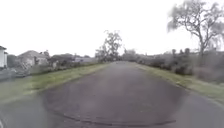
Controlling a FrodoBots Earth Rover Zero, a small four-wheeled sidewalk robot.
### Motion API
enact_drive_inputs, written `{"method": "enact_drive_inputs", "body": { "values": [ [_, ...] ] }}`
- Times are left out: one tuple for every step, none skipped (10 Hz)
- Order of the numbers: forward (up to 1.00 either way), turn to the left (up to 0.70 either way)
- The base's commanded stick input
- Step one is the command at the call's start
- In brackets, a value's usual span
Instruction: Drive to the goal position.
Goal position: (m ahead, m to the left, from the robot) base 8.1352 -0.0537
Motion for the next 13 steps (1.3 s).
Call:
{"method": "enact_drive_inputs", "body": {
  "values": [
    [0.70, -0.35],
    [0.70, -0.35],
    [0.70, -0.35],
    [0.70, -0.35],
    [0.70, -0.35],
    [0.70, -0.35],
    [0.70, -0.35],
    [0.70, -0.35],
    [0.70, -0.14],
    [0.70, 0.00],
    [0.70, 0.00],
    [0.70, 0.00],
    [0.70, 0.00]
  ]
}}
